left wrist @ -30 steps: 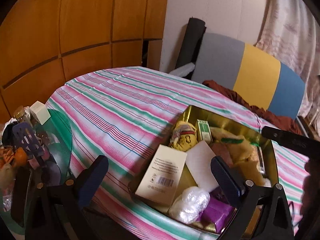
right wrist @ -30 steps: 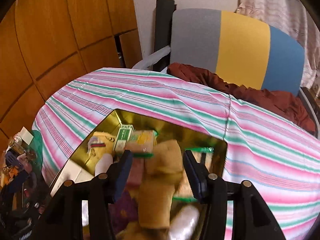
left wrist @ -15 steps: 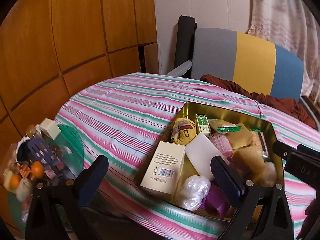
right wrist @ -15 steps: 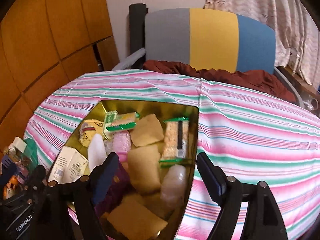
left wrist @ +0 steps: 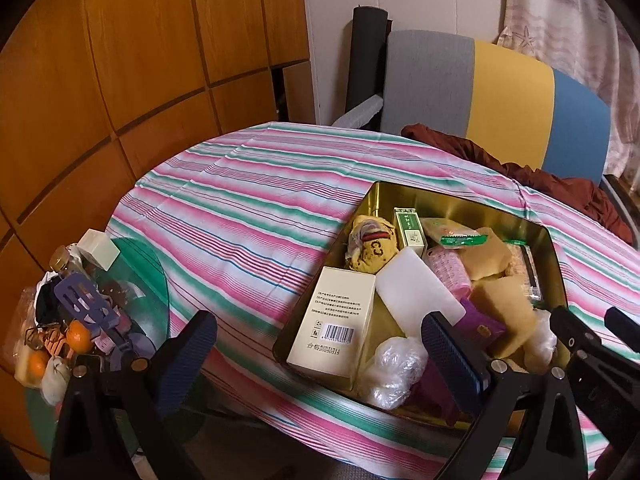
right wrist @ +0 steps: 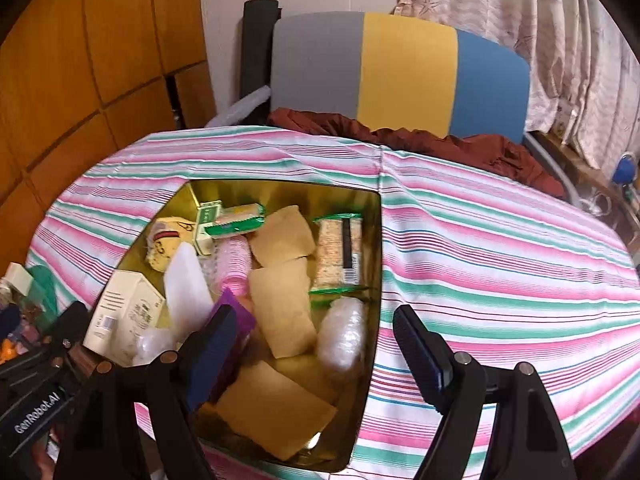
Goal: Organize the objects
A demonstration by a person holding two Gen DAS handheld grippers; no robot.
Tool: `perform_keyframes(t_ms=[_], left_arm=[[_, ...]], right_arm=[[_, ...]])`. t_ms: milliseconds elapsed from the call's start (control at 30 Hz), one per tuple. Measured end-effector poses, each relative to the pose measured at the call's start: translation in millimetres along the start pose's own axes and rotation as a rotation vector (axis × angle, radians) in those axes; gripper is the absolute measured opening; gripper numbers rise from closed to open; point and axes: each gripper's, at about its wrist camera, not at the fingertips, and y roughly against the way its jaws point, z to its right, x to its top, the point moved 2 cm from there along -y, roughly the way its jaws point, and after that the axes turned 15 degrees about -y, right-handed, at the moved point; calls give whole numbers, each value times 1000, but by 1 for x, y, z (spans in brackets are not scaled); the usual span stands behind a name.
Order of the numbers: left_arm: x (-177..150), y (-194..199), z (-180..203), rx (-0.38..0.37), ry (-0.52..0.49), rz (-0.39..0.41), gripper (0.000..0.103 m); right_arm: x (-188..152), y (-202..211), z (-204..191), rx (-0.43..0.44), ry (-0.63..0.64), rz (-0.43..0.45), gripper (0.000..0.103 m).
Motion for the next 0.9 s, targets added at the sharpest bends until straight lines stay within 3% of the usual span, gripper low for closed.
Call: perform_keyframes(t_ms=[300,900], left_arm=[[2,-4,-6,-22,1,-33,103],[1,-3,1,28,-41,-30,103]], right_arm=[[-2,5,-1,5,-21,-1,81],[-3,6,-5,4,-16,6,81]])
